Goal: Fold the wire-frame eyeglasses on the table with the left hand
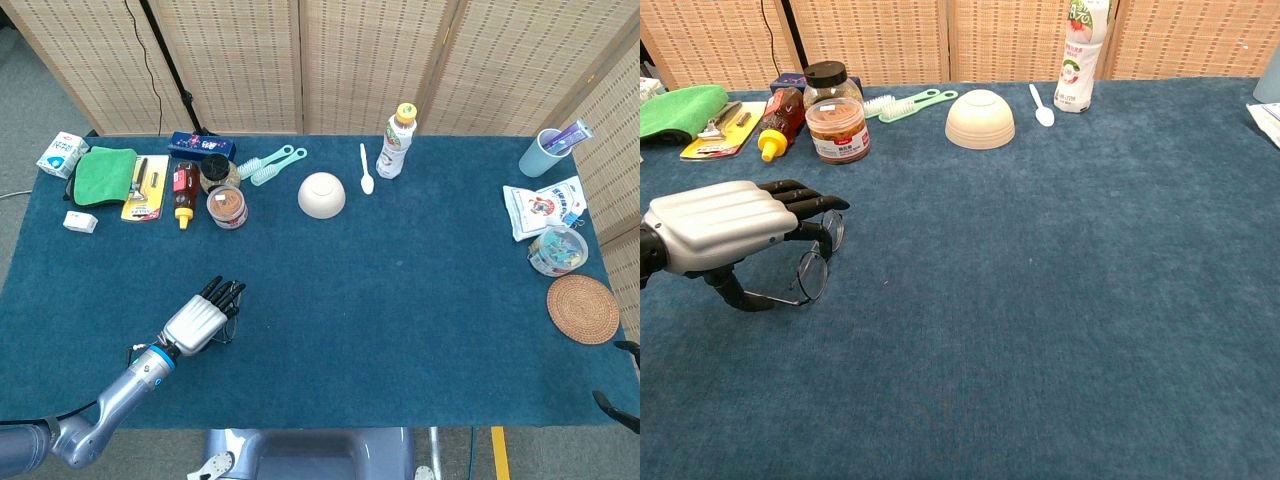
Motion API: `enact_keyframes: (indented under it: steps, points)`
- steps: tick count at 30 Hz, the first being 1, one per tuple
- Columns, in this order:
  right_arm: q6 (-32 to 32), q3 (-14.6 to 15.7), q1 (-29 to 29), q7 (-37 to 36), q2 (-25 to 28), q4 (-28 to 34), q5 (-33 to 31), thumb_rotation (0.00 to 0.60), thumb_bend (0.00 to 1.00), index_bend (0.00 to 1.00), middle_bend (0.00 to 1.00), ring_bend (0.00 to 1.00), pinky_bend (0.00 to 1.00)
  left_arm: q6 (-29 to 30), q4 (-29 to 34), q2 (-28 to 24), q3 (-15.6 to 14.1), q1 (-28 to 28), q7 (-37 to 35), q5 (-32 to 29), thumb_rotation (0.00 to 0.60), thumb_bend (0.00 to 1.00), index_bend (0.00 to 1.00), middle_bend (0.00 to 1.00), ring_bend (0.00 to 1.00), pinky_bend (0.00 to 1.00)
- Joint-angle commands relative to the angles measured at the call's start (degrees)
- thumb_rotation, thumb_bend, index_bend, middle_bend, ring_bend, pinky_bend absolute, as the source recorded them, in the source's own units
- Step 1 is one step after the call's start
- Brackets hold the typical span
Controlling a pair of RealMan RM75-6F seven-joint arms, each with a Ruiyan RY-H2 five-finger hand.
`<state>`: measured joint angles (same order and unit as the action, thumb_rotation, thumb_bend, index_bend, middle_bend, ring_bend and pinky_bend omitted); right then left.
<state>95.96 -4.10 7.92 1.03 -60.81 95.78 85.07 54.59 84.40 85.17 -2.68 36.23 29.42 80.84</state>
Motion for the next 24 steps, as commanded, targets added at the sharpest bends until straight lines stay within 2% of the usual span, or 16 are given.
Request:
enact_keyframes:
  steps: [1, 10, 24]
  points:
    - [0.0, 0.0, 0.0, 0.0, 0.0, 0.0, -0.1, 0.6, 0.01, 0.3, 0.1, 0.16, 0.28, 0.1, -0.2, 0.1, 0.1, 0.0, -0.1, 0.1, 0.584, 0.19, 0.39, 0.0, 0.0, 0.0]
    - [0.1, -0.1, 0.2, -0.2, 0.2, 0.1, -0.3, 0.6, 0.01, 0.3, 0.1, 0.16, 0.28, -0.2, -0.9, 1.2, 0.8, 0.5, -0.5, 0.3, 0.586, 0.2, 0.46, 0.0, 0.0, 0.0]
    - [0.4, 0.0, 0.4, -0.2, 0.2, 0.0, -0.3, 0.6, 0.01, 0.3, 0.1, 0.16, 0.28, 1.1, -1.1, 1.9, 1.1, 0.3, -1.4, 1.1, 0.586, 0.2, 0.51, 0.0, 0.0, 0.0]
